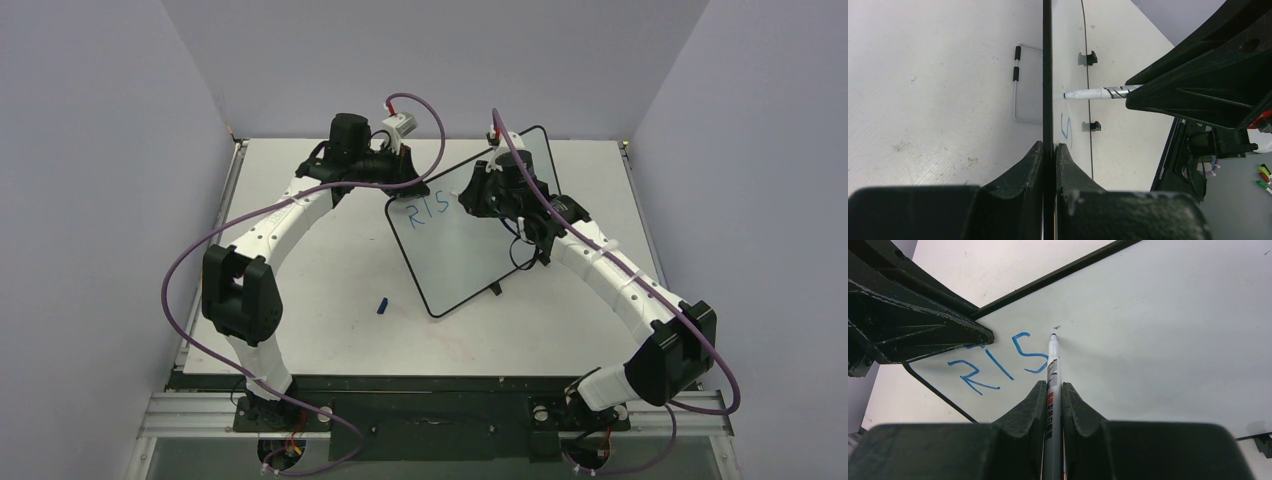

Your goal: Write a sentence on the whiteboard

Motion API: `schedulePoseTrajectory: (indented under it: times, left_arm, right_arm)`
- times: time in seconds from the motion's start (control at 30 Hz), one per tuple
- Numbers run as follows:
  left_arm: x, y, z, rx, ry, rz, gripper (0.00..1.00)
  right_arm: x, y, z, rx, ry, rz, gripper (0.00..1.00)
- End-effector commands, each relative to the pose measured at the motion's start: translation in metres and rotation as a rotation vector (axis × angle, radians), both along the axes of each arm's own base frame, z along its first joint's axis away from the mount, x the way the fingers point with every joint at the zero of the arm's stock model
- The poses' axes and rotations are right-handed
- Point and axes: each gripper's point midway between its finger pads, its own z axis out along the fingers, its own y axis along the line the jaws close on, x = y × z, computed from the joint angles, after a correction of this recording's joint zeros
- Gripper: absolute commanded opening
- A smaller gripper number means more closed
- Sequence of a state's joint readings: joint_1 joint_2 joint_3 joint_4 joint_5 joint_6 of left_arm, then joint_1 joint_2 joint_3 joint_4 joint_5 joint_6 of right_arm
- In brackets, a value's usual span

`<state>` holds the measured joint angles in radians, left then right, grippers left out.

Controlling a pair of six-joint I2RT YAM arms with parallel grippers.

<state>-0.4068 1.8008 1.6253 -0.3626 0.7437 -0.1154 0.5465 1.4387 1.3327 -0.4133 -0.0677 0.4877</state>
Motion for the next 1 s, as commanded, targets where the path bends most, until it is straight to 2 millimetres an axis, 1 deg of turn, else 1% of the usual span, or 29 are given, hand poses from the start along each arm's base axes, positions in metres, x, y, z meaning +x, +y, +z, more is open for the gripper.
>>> schedulePoseTrajectory:
  times: [0.0,0.17,0.3,0.4,0.8,0.97]
  left_arm:
    - [-0.003,-0.005,0.037,-0.028,-0.169,-0.049,0.00]
    - [-0.003,-0.005,0.037,-0.028,-0.171,-0.050,0.00]
    - [-0.003,-0.006,0.037,-0.027,-0.170,-0.051,0.00]
    - [-0.003,-0.006,0.037,-0.026,-0.169,-0.050,0.00]
    - [-0.004,-0.005,0.038,-0.027,-0.170,-0.050,0.00]
    - [-0.004,-0.005,0.038,-0.026,-0.172,-0.049,0.00]
  right_arm:
    - [0.009,-0.003,-0.004,-0.008,-0.016,-0.034,0.00]
    - [0.013,-0.015,-0.006,-0.026,-0.010,-0.071,0.00]
    - [0.016,-0.018,-0.005,-0.033,-0.010,-0.079,0.00]
    - [0.018,-0.017,-0.004,-0.036,-0.012,-0.078,0.00]
    - [0.029,-0.008,0.017,-0.014,-0.040,-0.069,0.00]
    - [0.028,-0.002,0.016,-0.012,-0.035,-0.054,0.00]
